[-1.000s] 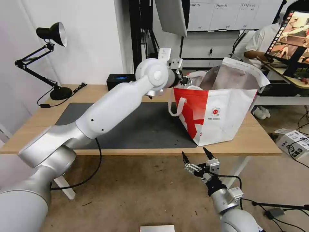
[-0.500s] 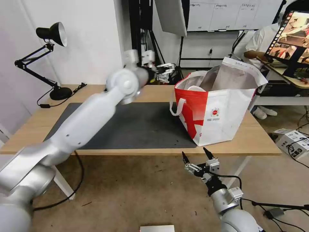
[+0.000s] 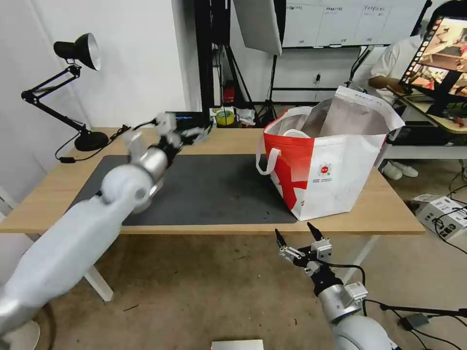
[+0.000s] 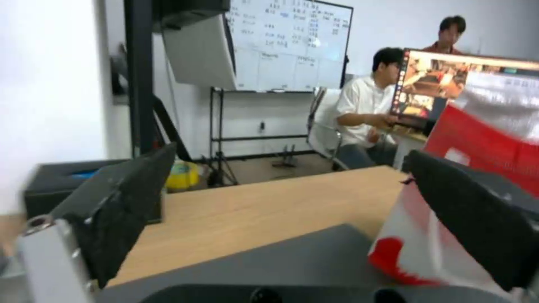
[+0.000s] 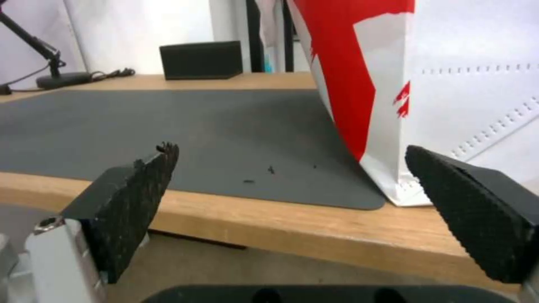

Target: Pick up the trash from the table and place it into the takeout bag.

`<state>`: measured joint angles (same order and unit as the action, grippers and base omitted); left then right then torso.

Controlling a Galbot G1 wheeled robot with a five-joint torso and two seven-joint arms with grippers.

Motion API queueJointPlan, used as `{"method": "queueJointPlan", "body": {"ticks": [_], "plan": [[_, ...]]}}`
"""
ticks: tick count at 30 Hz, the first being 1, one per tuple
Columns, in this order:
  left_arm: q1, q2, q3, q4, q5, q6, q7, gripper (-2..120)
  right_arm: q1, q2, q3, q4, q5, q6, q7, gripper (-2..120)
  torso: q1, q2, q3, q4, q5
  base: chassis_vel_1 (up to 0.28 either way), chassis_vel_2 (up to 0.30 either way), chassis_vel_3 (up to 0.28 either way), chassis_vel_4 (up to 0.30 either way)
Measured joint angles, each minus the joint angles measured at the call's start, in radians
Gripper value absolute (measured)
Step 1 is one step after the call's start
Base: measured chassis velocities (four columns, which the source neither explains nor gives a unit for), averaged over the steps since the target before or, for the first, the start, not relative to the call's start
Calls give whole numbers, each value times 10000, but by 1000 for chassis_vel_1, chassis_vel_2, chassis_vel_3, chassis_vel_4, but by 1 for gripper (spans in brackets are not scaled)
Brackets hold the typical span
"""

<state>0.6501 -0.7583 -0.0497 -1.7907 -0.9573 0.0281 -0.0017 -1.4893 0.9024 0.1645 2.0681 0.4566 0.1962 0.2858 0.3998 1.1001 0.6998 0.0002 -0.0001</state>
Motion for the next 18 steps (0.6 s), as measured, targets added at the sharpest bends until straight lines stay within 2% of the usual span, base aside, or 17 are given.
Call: {"method": "queueJointPlan", "body": {"ticks": [1,2,4,8,9,11,12,15,16,18], "plan": [[365,87,-209,-11,197,-468,143,101,0,0,0,1,0,0,0,100,0,0,0,0,-2,0,0,0,0],[365,87,-209,-11,197,-468,143,101,0,0,0,1,0,0,0,100,0,0,0,0,-2,0,0,0,0],[1301,230,-762,-163,455,-1166,231,100,0,-1,0,0,0,0,0,100,1,-1,0,-2,0,0,0,0,0],[2129,305,-1284,-303,619,-1559,166,100,0,0,0,0,0,0,0,100,0,0,0,-4,0,0,0,0,0],[2803,223,-1783,-392,843,-1766,18,100,0,-1,0,0,0,0,0,100,0,0,1,-3,1,0,0,0,0],[3135,153,-2039,-426,993,-1882,-74,100,0,0,0,0,0,0,0,100,0,0,0,-1,-2,0,0,0,0],[3691,-18,-2536,-512,1313,-2089,-229,100,0,0,0,0,0,0,0,100,0,0,0,-2,0,0,0,0,0],[4501,-300,-3303,-674,1566,-2243,-272,100,0,0,0,0,0,0,0,100,0,0,1,-4,0,0,0,0,0],[4501,-300,-3303,-674,1566,-2243,-272,100,0,0,0,0,0,0,0,100,0,0,1,-4,0,0,0,0,0],[5241,-538,-3973,-716,1760,-2511,-207,100,0,0,0,0,1,0,0,100,0,0,0,-3,3,0,0,0,0]]}}
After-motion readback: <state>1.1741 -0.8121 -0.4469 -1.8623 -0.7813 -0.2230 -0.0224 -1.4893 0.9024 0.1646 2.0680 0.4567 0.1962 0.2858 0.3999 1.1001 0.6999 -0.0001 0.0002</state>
